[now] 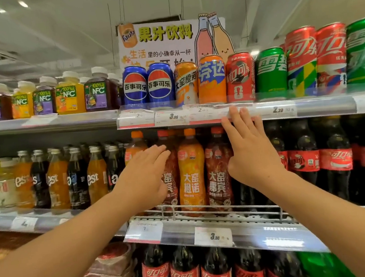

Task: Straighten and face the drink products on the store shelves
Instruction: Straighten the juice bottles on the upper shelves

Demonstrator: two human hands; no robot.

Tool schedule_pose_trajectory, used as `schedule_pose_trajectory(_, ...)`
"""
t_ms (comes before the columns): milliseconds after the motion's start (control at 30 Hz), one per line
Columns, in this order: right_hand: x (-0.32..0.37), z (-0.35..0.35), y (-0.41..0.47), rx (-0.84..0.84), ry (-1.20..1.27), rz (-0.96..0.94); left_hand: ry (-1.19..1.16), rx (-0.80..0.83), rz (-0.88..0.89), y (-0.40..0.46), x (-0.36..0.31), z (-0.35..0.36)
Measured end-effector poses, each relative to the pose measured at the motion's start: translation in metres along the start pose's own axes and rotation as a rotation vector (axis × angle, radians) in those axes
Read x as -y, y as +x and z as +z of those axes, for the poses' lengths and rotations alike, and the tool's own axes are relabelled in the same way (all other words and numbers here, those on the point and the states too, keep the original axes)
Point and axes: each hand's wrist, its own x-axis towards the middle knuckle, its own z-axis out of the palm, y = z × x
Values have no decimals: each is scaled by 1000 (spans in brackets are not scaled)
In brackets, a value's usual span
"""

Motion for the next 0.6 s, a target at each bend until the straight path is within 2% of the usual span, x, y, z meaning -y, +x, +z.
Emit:
schedule_pose_trajectory(133,46,13,-30,-119,279,-117,-2,-82,7,13,20,9)
schedule_pose_trajectory(167,60,19,-34,-85,375,-92,0,-104,15,19,25,11)
schedule_pose_trajectory(300,96,31,-3,151,676,350,-4,-174,68,39,43,19)
schedule_pose_trajectory(400,100,36,24,125,718,457,-3,-138,49,51,50,29)
schedule_pose_trajectory(600,91,42,52,208,515,562,-67,-132,24,71,52,41)
